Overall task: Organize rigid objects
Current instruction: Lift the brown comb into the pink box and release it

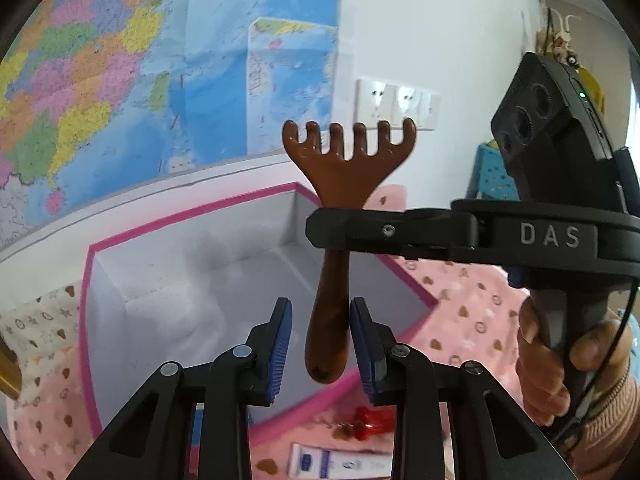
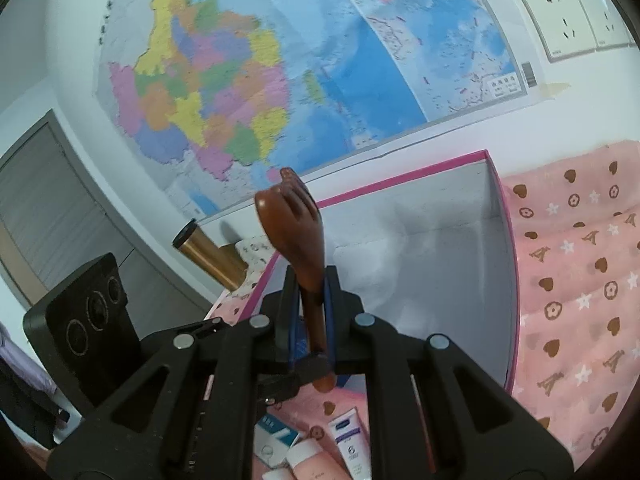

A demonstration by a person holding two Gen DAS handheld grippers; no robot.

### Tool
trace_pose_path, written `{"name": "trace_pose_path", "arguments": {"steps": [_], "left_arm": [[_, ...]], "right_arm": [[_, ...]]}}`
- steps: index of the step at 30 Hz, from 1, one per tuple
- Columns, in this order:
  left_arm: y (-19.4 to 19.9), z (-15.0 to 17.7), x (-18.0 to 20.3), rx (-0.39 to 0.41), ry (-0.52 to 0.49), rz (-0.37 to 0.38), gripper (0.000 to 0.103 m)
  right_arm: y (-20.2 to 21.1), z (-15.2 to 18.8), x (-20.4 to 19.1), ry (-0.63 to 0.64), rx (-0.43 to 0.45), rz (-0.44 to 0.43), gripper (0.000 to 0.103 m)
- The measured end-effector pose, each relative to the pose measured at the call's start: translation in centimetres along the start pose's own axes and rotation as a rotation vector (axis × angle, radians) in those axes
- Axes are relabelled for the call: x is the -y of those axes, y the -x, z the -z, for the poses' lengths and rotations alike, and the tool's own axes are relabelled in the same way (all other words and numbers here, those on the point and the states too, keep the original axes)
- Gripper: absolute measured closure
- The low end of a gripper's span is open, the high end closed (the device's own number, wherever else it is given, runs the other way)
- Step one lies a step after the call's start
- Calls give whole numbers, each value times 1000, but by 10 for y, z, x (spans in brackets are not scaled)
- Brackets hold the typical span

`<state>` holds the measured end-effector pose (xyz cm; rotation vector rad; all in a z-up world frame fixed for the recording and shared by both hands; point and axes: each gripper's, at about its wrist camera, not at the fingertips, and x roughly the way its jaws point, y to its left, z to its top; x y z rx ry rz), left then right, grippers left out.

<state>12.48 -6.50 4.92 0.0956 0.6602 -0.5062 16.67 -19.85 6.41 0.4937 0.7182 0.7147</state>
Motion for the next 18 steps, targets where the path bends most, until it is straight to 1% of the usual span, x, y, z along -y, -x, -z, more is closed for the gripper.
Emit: {"name": "trace_pose_path", "arguments": {"steps": [5, 13, 16, 18], "left_arm": [[-20, 0, -9, -39, 3, -33, 73], [-42, 8, -13, -99, -14, -66, 74], [-43, 10, -12, -106, -26, -75, 74], [-43, 10, -11, -109, -35, -79, 74]], "right_arm": [[-18, 2, 16, -54, -30, 7, 90], [-37, 15, 37, -104, -103, 71, 90], [-37, 20, 41, -115, -112, 121, 83], [-35, 22, 41, -103, -110, 159, 75]]}}
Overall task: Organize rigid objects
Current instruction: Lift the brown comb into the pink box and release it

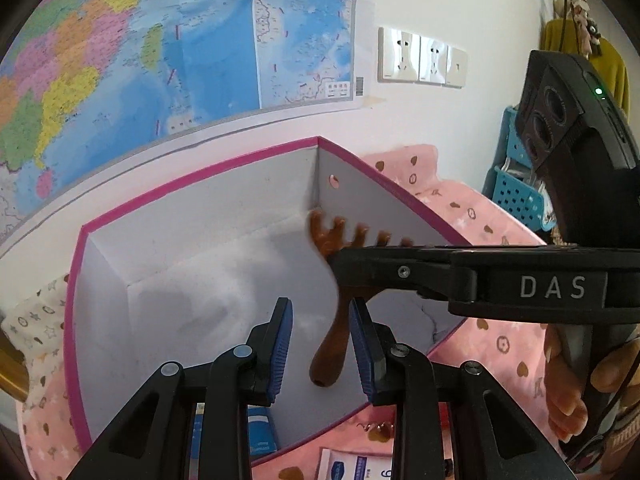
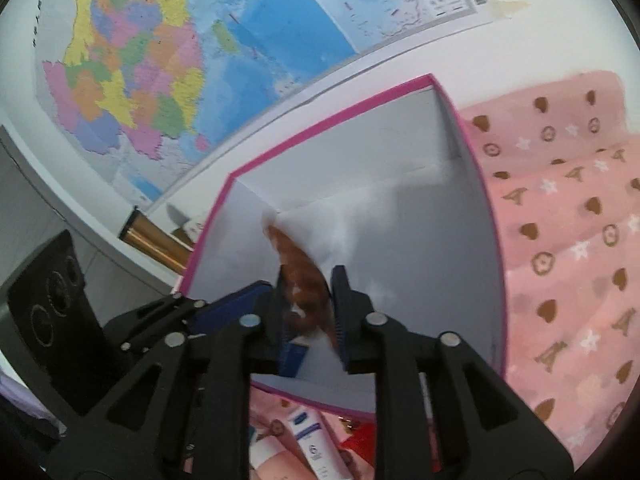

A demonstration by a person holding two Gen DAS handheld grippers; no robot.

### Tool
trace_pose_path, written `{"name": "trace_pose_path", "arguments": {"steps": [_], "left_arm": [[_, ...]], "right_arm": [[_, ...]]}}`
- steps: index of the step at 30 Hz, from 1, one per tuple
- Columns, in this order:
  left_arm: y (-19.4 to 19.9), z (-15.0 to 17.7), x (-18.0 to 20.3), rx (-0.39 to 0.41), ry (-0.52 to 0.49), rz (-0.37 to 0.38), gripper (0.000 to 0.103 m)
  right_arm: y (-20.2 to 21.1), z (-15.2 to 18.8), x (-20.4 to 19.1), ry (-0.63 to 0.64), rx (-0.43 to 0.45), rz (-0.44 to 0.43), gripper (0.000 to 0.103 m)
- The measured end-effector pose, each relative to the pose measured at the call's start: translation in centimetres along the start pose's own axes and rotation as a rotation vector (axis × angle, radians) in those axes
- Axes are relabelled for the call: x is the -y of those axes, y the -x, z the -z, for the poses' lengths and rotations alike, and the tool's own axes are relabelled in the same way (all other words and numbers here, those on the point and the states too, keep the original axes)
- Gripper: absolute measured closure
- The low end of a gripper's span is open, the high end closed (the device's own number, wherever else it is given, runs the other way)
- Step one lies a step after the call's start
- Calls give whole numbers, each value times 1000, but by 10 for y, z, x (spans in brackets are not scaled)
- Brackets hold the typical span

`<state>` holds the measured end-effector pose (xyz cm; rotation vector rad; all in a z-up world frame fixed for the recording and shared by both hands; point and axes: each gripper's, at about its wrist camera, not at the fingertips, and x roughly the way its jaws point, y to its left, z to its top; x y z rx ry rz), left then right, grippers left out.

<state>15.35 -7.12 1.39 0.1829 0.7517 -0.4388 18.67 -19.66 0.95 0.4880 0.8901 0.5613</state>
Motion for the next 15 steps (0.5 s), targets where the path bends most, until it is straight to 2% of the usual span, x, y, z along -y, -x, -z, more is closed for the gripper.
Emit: {"name": "trace_pose_path", "arguments": {"steps": [5, 8, 15], "left_arm": [[5, 4, 5, 8, -17, -3, 74], [11, 7, 6, 24, -5, 8, 74], [37, 16, 12, 87, 8, 47, 72]], "right_arm": [[16, 7, 4, 22, 49, 77, 73], [29, 8, 5, 44, 97, 148, 63], [59, 16, 4, 92, 135, 139, 62]]}}
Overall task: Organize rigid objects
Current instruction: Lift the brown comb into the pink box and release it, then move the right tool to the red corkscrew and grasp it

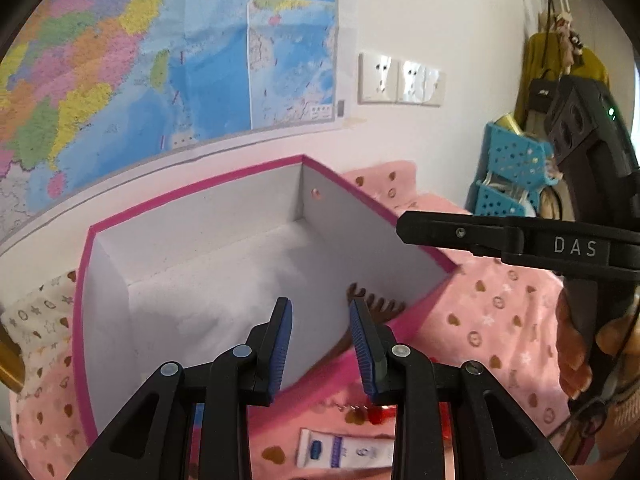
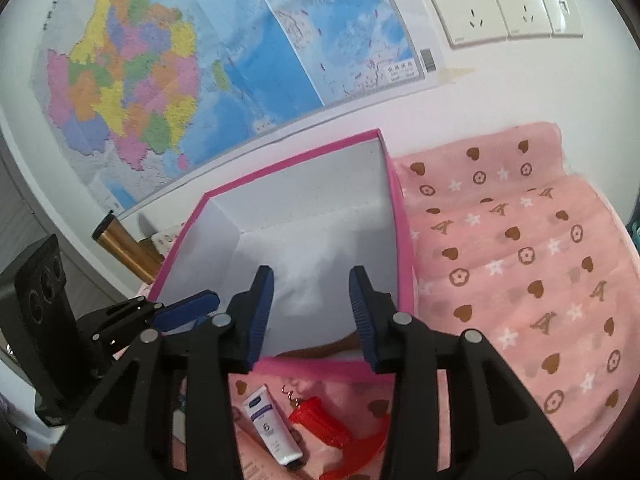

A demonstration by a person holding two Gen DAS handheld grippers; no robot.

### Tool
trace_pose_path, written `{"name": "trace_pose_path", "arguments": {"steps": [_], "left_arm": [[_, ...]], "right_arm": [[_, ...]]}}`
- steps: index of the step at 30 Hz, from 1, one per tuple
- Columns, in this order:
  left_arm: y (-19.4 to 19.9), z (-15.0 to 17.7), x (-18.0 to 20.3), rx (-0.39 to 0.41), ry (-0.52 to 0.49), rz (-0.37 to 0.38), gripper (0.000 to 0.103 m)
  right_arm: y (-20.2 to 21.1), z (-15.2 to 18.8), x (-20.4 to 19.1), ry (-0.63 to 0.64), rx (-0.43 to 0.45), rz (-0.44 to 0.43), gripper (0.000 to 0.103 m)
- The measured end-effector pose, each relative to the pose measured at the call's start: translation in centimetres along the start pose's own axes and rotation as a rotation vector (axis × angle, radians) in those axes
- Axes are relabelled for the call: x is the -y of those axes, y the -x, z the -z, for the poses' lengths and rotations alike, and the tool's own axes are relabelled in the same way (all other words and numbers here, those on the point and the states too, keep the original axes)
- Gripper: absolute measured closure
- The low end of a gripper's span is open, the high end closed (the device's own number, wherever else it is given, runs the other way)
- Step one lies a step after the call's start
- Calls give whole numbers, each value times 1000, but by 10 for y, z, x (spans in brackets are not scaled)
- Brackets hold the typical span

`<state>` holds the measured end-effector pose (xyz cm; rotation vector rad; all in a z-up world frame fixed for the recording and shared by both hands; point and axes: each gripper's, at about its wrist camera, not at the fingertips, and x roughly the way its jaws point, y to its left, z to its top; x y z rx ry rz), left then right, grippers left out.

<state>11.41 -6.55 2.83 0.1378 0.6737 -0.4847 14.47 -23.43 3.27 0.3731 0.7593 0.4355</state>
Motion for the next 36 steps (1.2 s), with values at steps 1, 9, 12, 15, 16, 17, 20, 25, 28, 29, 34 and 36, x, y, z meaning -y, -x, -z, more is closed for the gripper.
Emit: {"name": "trace_pose_path", "arguments": {"steps": [1, 9, 12, 15, 16, 17, 20, 25, 28, 29, 34, 36], "left_arm": [[4, 1, 1, 6, 0, 6, 71], [28, 23, 11, 30, 26, 64, 65], [30, 33, 12, 18, 42, 78, 65], [28, 44, 14, -6, 62, 93, 65], [26, 47, 15, -17, 69, 97, 65], [25, 51, 16, -25, 71, 98, 65], [21, 61, 23, -50, 70, 109, 65], [18, 73, 29, -75, 85, 124, 65], [18, 78, 28, -81, 105, 136, 65], [18, 79, 28, -83, 112, 140, 65], [16, 85, 30, -98, 124, 151, 65], [15, 87, 32, -102, 129, 158, 65]], "right_arm": [[3, 1, -1, 8, 1, -6, 62], [21, 32, 0, 72, -74, -39, 62], [23, 48, 6, 78, -109, -34, 62], [22, 60, 11, 79, -145, -33, 62], [21, 65, 12, 77, -161, -33, 62], [19, 69, 14, 77, -179, -37, 62], [16, 80, 14, 85, -213, -44, 62], [11, 90, 10, 114, -246, -44, 62], [7, 94, 7, 130, -258, -43, 62], [7, 94, 7, 130, -259, -45, 62], [4, 96, 6, 137, -271, -42, 62], [2, 97, 6, 139, -280, -36, 62]]}}
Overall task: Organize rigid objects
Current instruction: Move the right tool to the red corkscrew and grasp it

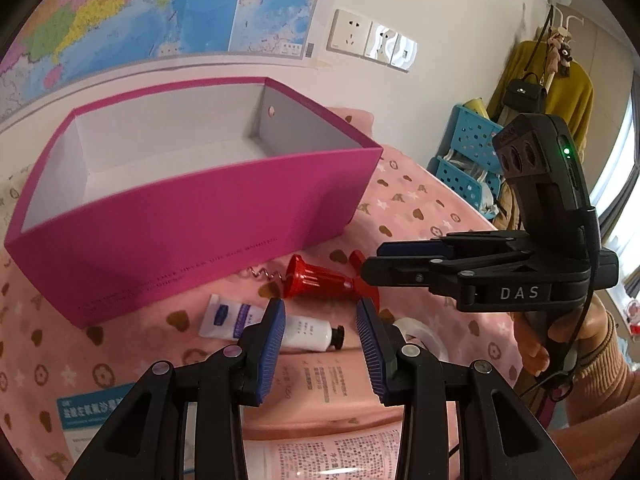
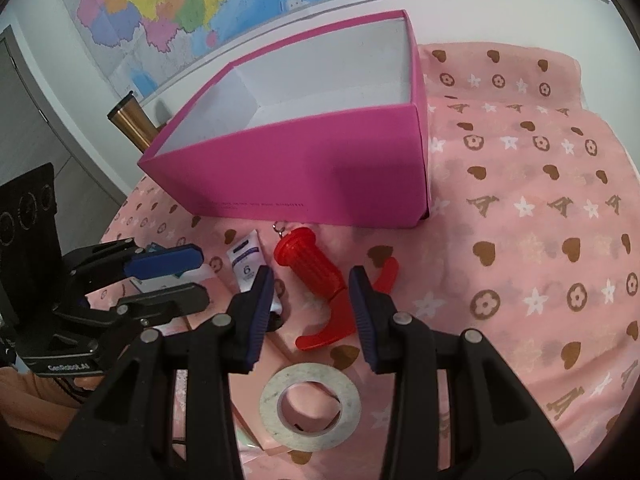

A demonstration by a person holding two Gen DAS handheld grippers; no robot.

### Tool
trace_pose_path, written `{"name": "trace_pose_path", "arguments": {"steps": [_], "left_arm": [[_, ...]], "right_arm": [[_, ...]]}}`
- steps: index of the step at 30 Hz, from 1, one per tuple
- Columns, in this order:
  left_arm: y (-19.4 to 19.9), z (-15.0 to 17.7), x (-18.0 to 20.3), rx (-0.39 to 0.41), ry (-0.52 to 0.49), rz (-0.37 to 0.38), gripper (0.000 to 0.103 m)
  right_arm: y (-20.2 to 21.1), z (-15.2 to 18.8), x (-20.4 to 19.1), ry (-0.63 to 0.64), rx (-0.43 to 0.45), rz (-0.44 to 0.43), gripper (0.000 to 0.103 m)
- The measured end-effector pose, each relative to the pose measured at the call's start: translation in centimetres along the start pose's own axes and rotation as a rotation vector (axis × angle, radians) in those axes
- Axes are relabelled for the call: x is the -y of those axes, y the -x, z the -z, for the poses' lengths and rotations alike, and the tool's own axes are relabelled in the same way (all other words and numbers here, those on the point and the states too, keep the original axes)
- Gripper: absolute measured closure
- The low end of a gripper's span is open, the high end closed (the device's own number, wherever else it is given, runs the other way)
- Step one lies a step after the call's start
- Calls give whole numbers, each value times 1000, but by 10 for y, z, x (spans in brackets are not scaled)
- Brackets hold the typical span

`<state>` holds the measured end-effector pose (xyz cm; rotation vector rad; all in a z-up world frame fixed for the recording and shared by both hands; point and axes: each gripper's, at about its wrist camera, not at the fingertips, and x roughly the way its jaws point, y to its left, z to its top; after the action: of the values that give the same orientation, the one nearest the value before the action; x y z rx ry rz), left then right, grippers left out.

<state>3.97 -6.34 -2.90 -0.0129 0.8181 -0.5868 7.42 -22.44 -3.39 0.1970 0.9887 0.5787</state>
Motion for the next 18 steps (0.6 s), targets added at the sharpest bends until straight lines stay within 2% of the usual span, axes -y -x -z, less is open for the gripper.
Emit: {"name": "trace_pose_path", "arguments": {"steps": [11, 18], "left_arm": [[-7, 9, 3, -25, 26, 33, 65], [-10, 10, 2, -28, 35, 37, 65]], "right_arm": [[-11, 9, 4, 9, -42, 38, 62], [-38, -5, -13, 128, -92, 60, 62]]}}
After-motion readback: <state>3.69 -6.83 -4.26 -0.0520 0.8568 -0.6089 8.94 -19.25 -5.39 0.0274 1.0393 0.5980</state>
